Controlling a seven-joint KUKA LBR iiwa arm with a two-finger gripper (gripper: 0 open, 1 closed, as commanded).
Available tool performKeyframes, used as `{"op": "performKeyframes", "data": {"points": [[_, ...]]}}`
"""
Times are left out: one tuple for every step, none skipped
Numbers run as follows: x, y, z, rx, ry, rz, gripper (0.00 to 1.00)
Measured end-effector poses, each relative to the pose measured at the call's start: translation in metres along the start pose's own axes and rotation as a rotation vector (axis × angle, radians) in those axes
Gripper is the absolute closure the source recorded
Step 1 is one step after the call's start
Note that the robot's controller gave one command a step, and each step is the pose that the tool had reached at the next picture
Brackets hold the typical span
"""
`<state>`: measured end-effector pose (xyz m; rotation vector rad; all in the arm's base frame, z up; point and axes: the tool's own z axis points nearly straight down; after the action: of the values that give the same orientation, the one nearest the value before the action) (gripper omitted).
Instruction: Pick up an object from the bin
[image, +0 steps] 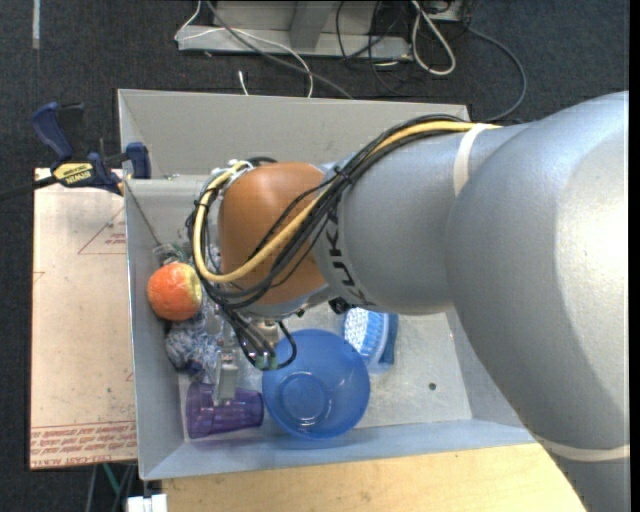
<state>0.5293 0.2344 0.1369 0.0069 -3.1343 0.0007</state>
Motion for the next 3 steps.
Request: {"op": "performKeyframes", "data": {"points": [[-0.002,-0.001,-0.005,-0.002,-0.007,0.005,0.0],[-0.045,-0.031,0.068,-0.001,-0.007,-0.12,0.0],[-0.045,-0.028,0.066,-0.005,-0.012,-0.131,0.0]]}}
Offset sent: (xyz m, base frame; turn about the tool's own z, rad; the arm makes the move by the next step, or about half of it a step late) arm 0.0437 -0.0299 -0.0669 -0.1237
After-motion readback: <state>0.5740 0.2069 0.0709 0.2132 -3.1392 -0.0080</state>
